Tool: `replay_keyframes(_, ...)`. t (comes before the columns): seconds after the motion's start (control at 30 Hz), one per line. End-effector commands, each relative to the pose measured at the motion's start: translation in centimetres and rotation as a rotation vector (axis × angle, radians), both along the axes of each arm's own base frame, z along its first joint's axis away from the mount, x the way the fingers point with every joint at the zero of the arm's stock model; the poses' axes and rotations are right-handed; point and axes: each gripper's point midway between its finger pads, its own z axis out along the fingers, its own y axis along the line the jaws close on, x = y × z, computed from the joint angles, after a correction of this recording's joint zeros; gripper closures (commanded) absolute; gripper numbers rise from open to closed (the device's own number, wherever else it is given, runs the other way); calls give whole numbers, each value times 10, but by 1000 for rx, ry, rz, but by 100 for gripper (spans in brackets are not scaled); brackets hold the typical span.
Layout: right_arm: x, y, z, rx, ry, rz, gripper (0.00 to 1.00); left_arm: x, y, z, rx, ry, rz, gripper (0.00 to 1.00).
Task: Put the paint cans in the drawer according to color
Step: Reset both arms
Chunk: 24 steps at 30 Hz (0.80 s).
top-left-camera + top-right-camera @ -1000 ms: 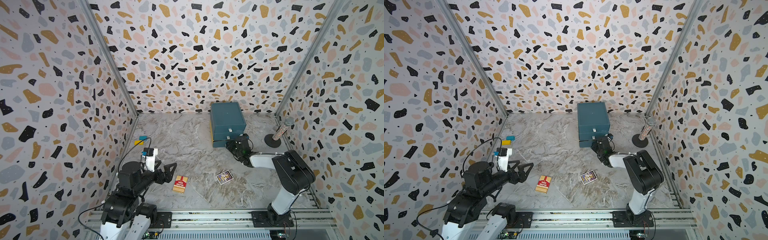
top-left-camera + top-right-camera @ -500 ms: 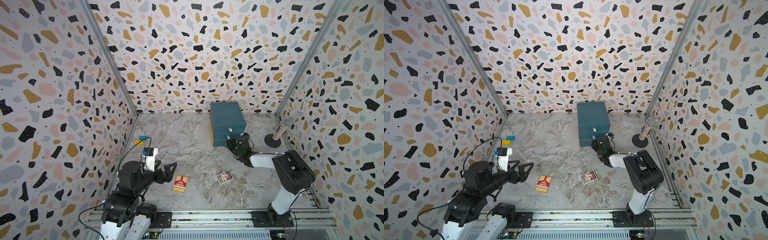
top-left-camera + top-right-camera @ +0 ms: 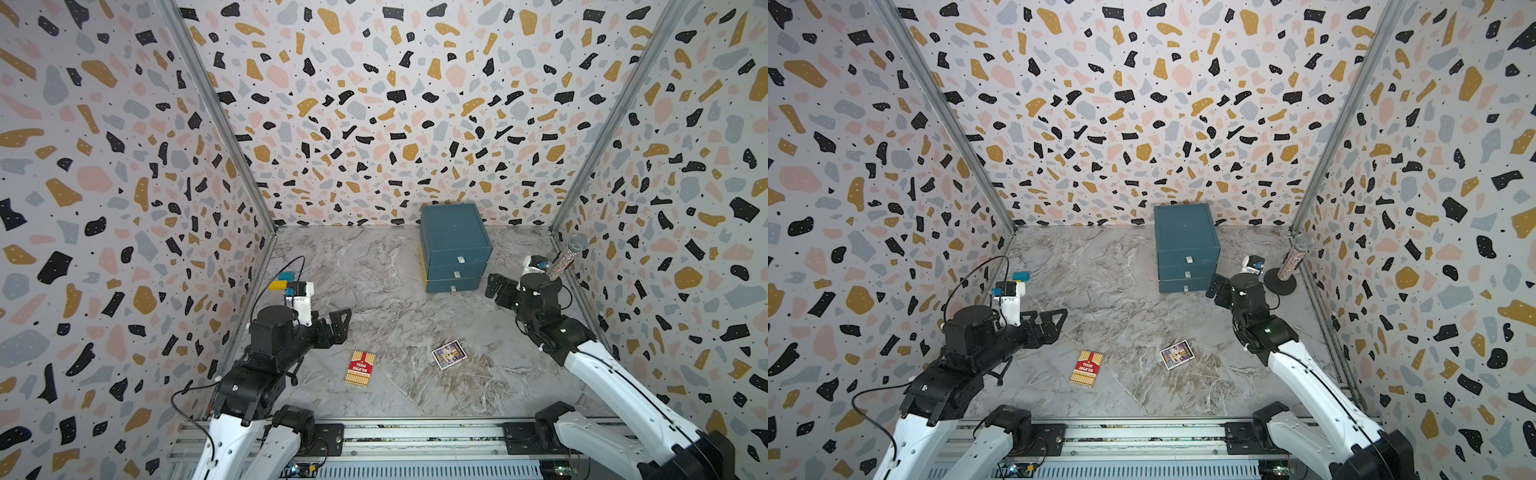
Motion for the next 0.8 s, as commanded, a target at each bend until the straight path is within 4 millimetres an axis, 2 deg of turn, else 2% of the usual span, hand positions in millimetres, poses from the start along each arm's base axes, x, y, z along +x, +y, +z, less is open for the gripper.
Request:
replay_keyframes(0.0,-23,-38,-17,-223,78,-84,0,30,24,13,65,-70,226,0)
replay_keyframes(0.07,-27,-57,-17,-284,83,-175,0,46,27,3,130,-82,279,0)
replay_keyframes(0.17,-29,-67,-24,-351,88,-207,0,68,4,-12,197,-203,153,0)
replay_keyframes(0.3,-16,-46,-30,-406,-44,-51,0,86,17,-49,374,-310,194,0)
replay_keyframes(0.37,-16,-48,-30,-424,-87,-58,0,93,20,-68,506,-334,170,0)
replay_keyframes(0.47,-9,-45,-41,-515,-78,-26,0,104,27,-95,623,-354,180,0)
replay_keyframes(0.63,-2,-46,-58,-578,-76,-24,0,126,41,-134,669,-333,199,0)
replay_keyframes(0.77,0,-50,-62,-613,-130,-50,0,133,58,-145,540,-303,210,0)
